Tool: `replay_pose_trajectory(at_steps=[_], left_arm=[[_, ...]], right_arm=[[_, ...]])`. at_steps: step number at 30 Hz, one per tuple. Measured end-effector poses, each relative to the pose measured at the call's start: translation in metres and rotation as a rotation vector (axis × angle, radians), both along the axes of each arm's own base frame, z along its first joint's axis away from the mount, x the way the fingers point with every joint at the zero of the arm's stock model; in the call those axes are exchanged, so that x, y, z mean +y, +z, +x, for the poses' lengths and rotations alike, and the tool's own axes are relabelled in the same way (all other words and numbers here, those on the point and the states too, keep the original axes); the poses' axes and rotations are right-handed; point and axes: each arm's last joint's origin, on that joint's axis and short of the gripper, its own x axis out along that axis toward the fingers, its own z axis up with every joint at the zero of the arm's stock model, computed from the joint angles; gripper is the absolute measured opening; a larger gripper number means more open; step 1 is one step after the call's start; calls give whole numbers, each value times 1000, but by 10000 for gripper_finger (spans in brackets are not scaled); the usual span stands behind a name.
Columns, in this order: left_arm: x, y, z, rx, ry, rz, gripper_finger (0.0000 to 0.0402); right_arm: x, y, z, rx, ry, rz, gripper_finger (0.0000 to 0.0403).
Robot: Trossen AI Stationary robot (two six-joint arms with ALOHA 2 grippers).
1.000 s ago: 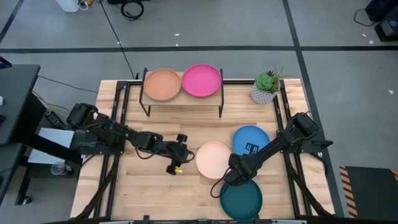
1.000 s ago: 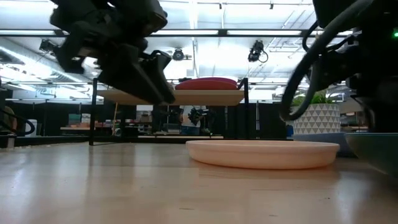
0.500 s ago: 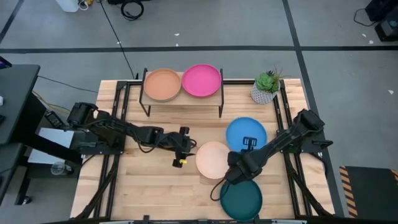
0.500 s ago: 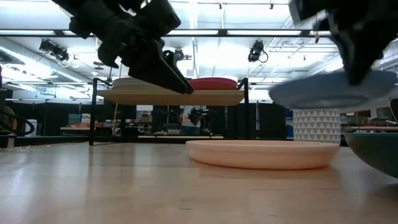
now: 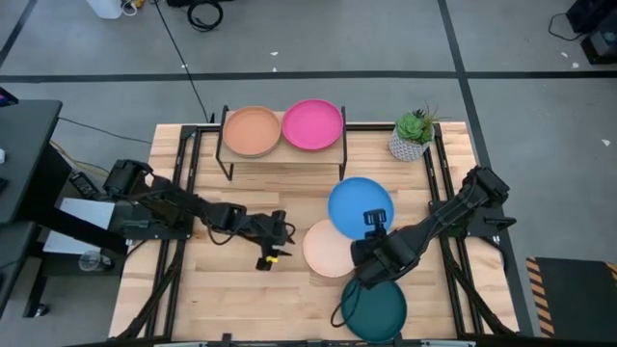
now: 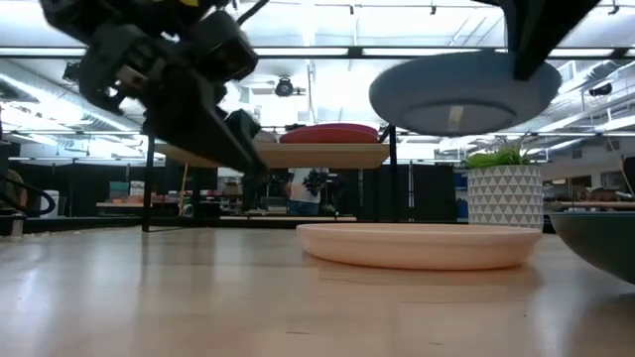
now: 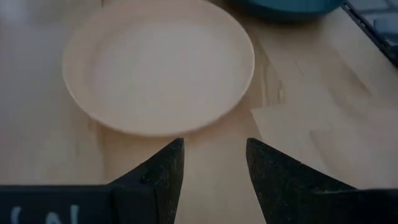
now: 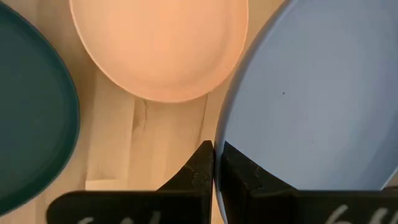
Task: Place and stack plates onto a shelf
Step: Stack the blue plate on top of the pink plate on the shelf
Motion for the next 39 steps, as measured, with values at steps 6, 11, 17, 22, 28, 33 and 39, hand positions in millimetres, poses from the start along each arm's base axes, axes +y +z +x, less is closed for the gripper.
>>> replay_pose_trajectory(at_steps=[6, 11, 17, 22, 28, 33, 39], left_arm=[[-17, -5, -10, 17, -10, -75, 180], [-36, 2, -12, -53, -45, -118, 180], [-47, 13, -25, -82, 35, -29, 180], [-41, 29, -35, -97, 103, 33, 180], [-29, 46, -44, -129, 154, 86, 180], [-20, 38, -48, -182, 181, 82, 180], [-2, 22, -63, -204, 256, 24, 180]], right_arm=[[0, 16, 12, -38, 165, -10, 22], [-13, 27, 26, -48, 271, -36, 22], [-38, 48, 42, -67, 344, -104, 22], [-78, 59, 57, -48, 350, -167, 22], [-141, 73, 76, -80, 316, -185, 22], [-198, 77, 85, -126, 291, -182, 22], [-254, 79, 81, -185, 245, -131, 22]])
